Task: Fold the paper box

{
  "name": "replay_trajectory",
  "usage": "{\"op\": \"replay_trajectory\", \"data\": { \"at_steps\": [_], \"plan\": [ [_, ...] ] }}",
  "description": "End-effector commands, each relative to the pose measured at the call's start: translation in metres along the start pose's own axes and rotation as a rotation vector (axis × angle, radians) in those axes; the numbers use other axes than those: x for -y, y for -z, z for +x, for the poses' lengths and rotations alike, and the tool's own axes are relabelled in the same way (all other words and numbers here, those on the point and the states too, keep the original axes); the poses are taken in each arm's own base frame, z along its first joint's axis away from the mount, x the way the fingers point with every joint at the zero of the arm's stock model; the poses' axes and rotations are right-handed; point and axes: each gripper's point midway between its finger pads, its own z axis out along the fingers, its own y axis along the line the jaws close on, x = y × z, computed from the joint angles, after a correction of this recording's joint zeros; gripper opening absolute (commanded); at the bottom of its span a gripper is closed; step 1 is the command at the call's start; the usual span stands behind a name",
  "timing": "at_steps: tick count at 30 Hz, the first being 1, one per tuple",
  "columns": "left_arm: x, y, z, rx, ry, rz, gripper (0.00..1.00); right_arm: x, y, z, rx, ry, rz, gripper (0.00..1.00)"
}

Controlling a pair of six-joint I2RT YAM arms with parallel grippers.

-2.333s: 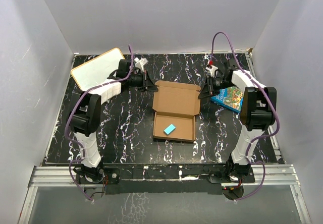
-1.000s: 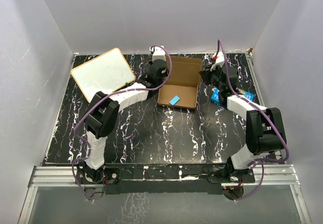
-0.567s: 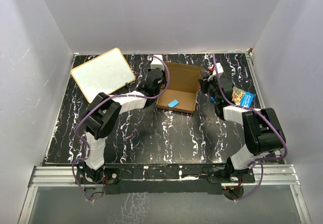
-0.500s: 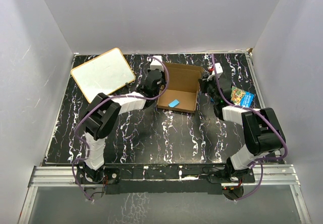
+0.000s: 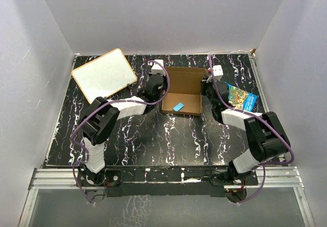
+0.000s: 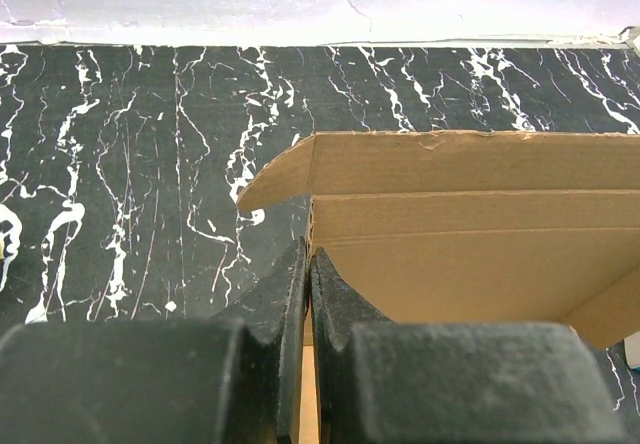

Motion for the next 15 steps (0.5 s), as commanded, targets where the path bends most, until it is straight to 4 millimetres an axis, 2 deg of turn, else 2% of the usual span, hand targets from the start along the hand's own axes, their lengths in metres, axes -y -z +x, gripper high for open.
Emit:
{"op": "replay_trajectory", "data": {
  "at_steps": [1, 15],
  "plan": [
    [0.026, 0.026, 0.000, -0.028, 0.018, 0.067, 0.00, -0.016, 0.008, -0.038, 0.107, -0.033, -0.024, 0.16],
    [0.022, 0.055, 0.007, -0.010, 0.026, 0.025, 0.00, -0.022, 0.041, -0.003, 0.032, -0.018, -0.080, 0.18]
  ]
}}
